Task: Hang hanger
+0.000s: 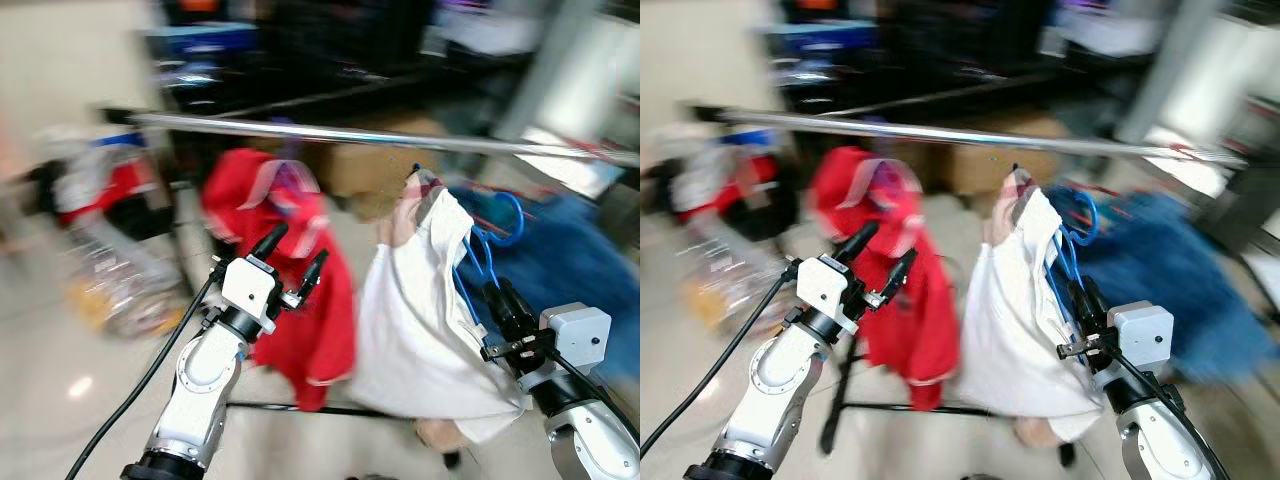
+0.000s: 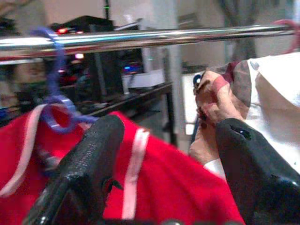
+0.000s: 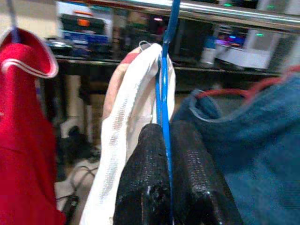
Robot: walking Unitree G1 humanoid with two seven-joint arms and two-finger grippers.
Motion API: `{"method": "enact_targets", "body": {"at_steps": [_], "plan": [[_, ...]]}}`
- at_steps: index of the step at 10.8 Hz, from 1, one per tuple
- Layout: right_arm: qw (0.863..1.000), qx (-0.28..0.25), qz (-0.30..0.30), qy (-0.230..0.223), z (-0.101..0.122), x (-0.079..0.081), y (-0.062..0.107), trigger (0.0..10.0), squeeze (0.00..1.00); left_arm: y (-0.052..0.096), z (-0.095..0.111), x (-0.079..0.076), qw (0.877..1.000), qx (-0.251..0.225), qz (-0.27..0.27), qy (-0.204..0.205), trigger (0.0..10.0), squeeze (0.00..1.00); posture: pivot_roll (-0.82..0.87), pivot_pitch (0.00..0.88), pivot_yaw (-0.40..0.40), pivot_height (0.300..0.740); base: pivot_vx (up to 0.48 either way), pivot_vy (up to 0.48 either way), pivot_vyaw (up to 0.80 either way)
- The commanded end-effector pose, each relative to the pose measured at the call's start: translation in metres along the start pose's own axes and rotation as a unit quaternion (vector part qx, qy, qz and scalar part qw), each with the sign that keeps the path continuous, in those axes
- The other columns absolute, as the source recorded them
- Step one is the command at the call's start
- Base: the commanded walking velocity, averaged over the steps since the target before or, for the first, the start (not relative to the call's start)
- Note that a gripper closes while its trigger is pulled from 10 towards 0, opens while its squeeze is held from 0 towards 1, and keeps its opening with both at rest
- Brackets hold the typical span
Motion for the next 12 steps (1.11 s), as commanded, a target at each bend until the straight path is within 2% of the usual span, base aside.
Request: {"method": "enact_targets", "body": {"at_steps": [1,7,9,10,12], "plan": [[1.000,-0.016,-0.002,0.003,0.007,-0.003,0.000,10.0,0.00,-0.002,0.003,-0.001,1.000,-0.006,-0.001,0.002,10.0,0.00,-0.04,0.000,-0.025,0.740,0.000,0.000,-0.68],[1.000,-0.016,-0.002,0.003,0.007,-0.003,0.000,10.0,0.00,-0.002,0.003,-0.001,1.000,-0.006,-0.001,0.002,10.0,0.00,-0.04,0.000,-0.025,0.740,0.000,0.000,-0.68],[0.999,-0.019,0.027,0.003,0.007,0.012,0.003,10.0,0.00,-0.004,0.004,-0.007,1.000,-0.008,-0.009,-0.007,10.0,0.00,-0.04,0.000,-0.035,0.740,0.000,-0.480,-0.63],[1.000,-0.018,0.026,0.002,0.007,0.012,0.004,10.0,0.00,-0.004,0.004,-0.008,1.000,-0.008,-0.010,-0.004,10.0,0.00,-0.04,0.000,-0.034,0.740,0.000,0.000,-0.64],[1.000,-0.014,0.026,0.001,0.006,0.013,0.007,10.0,0.00,-0.003,0.002,-0.011,1.000,-0.005,-0.016,-0.003,10.0,0.00,-0.05,0.000,-0.035,0.740,0.000,-0.480,-0.64]]}}
Point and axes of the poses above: a point about 5 cm out from each wrist's last joint towards the gripper, its own y axis pointing back from the gripper into the wrist, its own z axis along the axis of the wrist's last joint, x = y × z, the point moved 5 cm from there along -y, pointing out of the wrist towards the gripper, and after that the axes turned 10 degrees about y, right-handed, at the moved point
